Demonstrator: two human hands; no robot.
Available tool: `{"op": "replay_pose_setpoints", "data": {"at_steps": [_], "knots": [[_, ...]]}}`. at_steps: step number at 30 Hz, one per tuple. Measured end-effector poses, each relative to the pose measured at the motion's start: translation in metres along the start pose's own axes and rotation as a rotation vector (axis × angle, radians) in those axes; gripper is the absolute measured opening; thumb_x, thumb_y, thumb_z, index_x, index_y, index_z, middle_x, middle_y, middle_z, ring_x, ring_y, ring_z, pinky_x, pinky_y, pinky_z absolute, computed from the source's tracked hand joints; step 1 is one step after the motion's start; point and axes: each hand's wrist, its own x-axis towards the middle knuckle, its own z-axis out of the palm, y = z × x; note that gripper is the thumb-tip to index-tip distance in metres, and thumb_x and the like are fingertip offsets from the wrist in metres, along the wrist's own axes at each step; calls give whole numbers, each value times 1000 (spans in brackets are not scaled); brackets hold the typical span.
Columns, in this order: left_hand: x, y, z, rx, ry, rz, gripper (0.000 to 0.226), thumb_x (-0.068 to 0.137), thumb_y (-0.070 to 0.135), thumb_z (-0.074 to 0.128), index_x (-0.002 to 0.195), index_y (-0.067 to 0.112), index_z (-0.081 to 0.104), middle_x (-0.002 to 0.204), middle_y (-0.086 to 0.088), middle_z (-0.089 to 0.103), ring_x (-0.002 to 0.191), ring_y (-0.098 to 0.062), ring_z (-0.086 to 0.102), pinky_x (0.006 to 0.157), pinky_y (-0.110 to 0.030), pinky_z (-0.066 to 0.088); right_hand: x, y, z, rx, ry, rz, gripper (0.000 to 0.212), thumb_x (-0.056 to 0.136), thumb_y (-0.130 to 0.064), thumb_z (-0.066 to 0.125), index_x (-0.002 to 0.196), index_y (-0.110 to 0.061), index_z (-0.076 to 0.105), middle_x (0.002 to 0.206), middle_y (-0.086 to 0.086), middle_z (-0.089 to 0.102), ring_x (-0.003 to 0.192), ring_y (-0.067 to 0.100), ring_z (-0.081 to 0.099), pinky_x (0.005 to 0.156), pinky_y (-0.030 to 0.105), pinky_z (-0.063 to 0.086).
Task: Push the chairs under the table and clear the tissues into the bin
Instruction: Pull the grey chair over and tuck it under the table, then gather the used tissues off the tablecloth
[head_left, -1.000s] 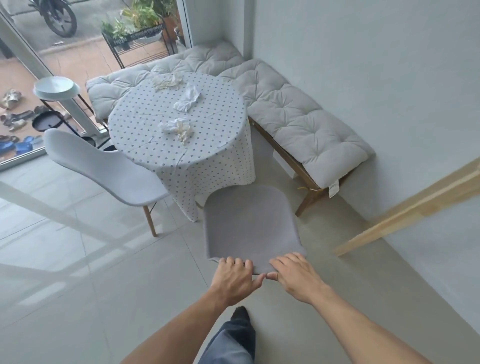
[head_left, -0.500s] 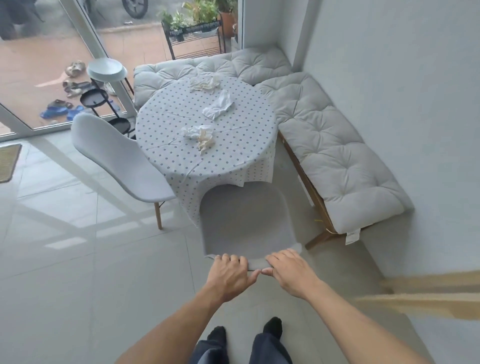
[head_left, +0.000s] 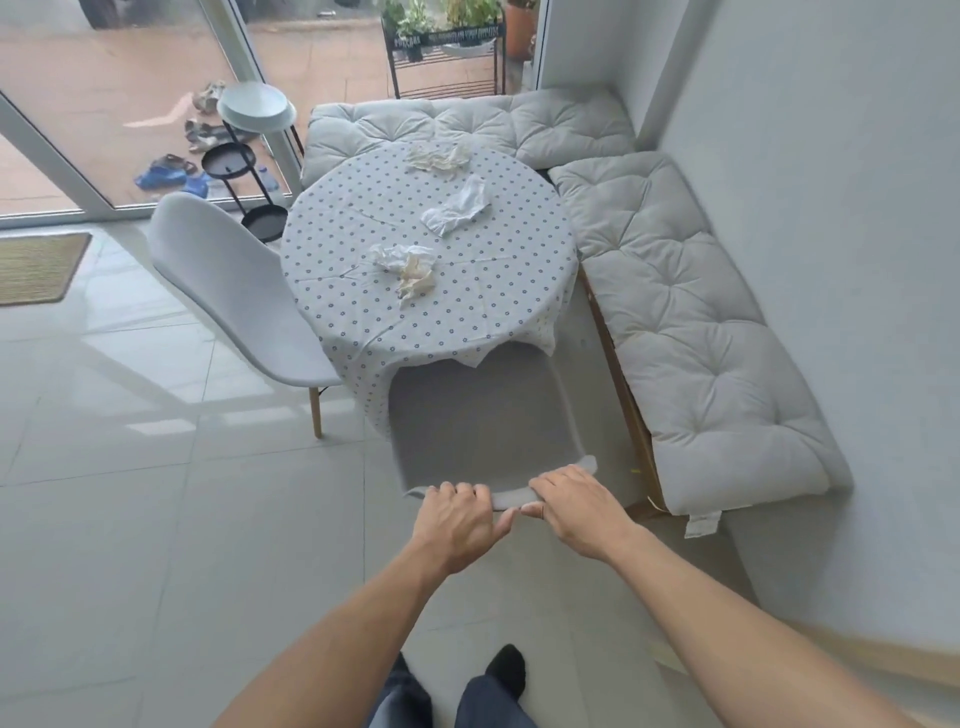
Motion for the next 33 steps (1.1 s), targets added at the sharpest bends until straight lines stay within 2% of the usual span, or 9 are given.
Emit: {"op": "replay_pose_setpoints", "data": {"at_steps": [5, 8, 11, 13, 15, 18, 22, 28, 33], "knots": [[2, 0, 5, -48, -35, -14, 70, 100, 72, 23, 104, 14, 61, 108, -16, 71, 97, -39, 65, 82, -47, 45, 3, 6, 1, 29, -48, -19, 50, 104, -58, 37, 112, -14, 60, 115, 6, 68, 109, 29, 58, 101, 39, 40], [0, -5, 3, -116, -71, -35, 73, 99, 75, 20, 104, 16, 62, 112, -13, 71, 108, -36, 63, 96, -48, 43, 1, 6, 2, 104, -72, 1, 56, 103, -60, 37, 123, -14, 60, 126, 7, 66, 120, 29, 55, 108, 41, 38], [0, -18, -2, -147, -122, -49, 79, 99, 74, 12, 124, 17, 61, 137, -11, 61, 136, -34, 46, 118, -55, 28, 1, 3, -3, 160, -74, 49, 64, 103, -61, 35, 144, -15, 51, 149, 7, 53, 143, 28, 39, 120, 43, 29], [2, -32, -9, -172, -145, -97, 79, 100, 71, 11, 143, 17, 50, 158, -12, 43, 151, -34, 27, 124, -58, 18, 5, -1, -11, 157, -64, 83, 66, 103, -63, 32, 148, -16, 45, 158, 7, 44, 149, 29, 30, 122, 45, 25], [4, -49, -18, -180, -169, -127, 78, 101, 70, 13, 154, 18, 37, 169, -13, 24, 157, -33, 12, 126, -59, 10, 12, -6, -20, 133, -55, 97, 68, 103, -64, 29, 150, -17, 43, 161, 8, 38, 152, 29, 25, 123, 46, 23], [8, -75, -34, -175, -181, -158, 77, 102, 69, 16, 160, 19, 26, 173, -11, 10, 159, -32, 2, 127, -59, 5, 26, -15, -36, 101, -48, 107, 69, 103, -65, 27, 153, -18, 38, 165, 9, 30, 154, 29, 18, 123, 47, 20], [14, -112, -53, -163, -175, -181, 79, 102, 70, 17, 163, 20, 17, 174, -10, 2, 159, -32, -3, 126, -59, 4, 52, -32, -58, 91, -34, 116, 72, 102, -66, 25, 156, -18, 33, 168, 11, 21, 156, 29, 12, 124, 50, 17], [26, -189, -68, -197, -123, -188, 80, 101, 71, 19, 164, 21, 11, 174, -8, -1, 159, -31, -7, 125, -60, 0, 110, -69, -88, 82, -24, 153, 73, 103, -65, 25, 159, -18, 27, 170, 10, 13, 157, 28, 5, 126, 51, 13], [47, -272, -72, -203, -127, -152, 79, 100, 70, 19, 163, 23, 10, 173, -9, -3, 159, -32, -6, 126, -63, 2, 174, -109, -109, 94, -4, 206, 71, 104, -63, 26, 159, -18, 26, 170, 11, 14, 156, 29, 5, 126, 50, 11]]}}
